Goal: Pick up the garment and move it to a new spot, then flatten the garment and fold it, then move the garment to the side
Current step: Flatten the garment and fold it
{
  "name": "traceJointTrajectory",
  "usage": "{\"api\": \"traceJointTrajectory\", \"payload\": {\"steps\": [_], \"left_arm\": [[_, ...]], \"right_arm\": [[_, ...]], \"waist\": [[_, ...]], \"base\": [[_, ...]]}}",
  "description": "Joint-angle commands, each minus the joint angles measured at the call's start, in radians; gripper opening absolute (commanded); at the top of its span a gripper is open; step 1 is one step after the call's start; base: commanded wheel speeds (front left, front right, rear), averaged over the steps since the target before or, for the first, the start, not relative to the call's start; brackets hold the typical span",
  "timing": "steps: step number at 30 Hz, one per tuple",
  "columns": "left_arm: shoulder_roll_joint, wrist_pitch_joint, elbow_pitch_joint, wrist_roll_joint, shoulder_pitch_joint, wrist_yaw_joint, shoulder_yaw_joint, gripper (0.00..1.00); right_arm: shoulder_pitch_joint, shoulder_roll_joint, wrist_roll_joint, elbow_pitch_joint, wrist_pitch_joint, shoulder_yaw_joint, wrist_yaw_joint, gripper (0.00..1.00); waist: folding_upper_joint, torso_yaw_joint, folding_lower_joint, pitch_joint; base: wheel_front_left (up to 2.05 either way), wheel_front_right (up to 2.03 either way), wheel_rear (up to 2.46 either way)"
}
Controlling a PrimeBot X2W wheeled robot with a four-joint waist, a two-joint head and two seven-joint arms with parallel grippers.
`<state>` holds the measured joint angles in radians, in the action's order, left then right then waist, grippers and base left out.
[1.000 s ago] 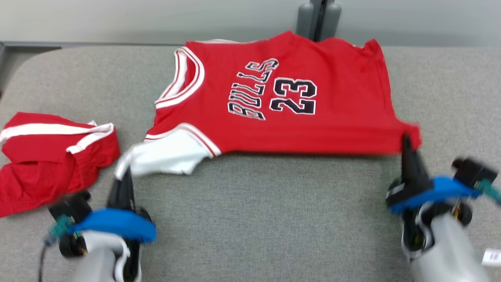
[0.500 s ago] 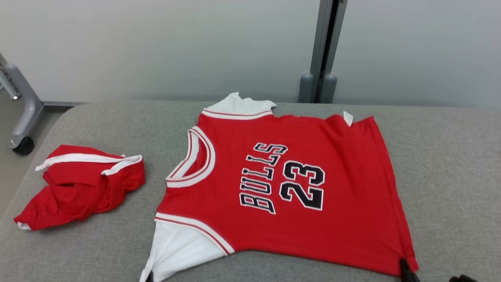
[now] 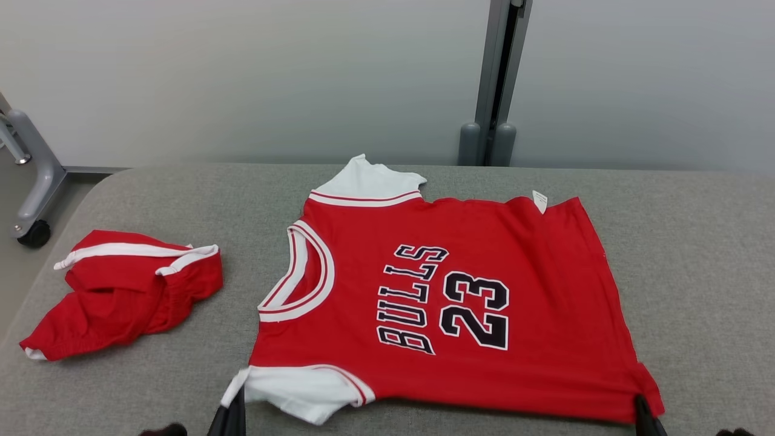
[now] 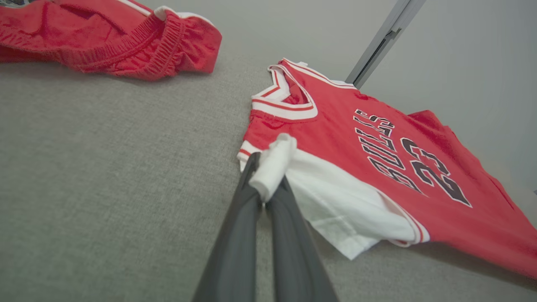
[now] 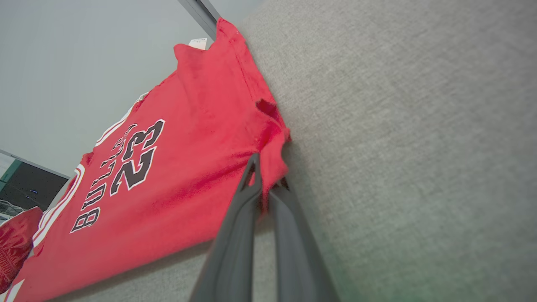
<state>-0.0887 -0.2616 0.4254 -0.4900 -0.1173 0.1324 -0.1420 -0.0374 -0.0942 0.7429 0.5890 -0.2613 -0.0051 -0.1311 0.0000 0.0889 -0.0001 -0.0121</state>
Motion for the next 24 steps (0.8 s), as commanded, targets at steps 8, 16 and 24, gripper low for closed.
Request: {"api": "traceJointTrajectory", "payload": {"steps": [8,16,24], "left_arm": [[-0.01,-0.005,-0.068,-0.008,0.21,-0.003,-0.027,0.0],[-0.039,-0.005,0.012,0.001,0.399,-0.003,-0.053,0.0],[-0.066,-0.005,0.077,-0.016,0.507,-0.003,-0.052,0.0]], "right_arm": [[0.165,0.025,0.034,-0.074,-0.005,0.021,0.0,0.0],[0.353,0.041,0.0,0.014,-0.004,0.04,0.0,0.0],[0.482,0.043,-0.007,0.096,-0.004,0.051,0.0,0.0]], "waist": [[0.0,-0.012,0.0001,0.082],[0.0,-0.043,0.0001,0.169],[0.0,-0.055,0.0001,0.251]], "base": [[0.0,0.0,0.0],[0.0,0.0,0.0],[0.0,0.0,0.0]]}}
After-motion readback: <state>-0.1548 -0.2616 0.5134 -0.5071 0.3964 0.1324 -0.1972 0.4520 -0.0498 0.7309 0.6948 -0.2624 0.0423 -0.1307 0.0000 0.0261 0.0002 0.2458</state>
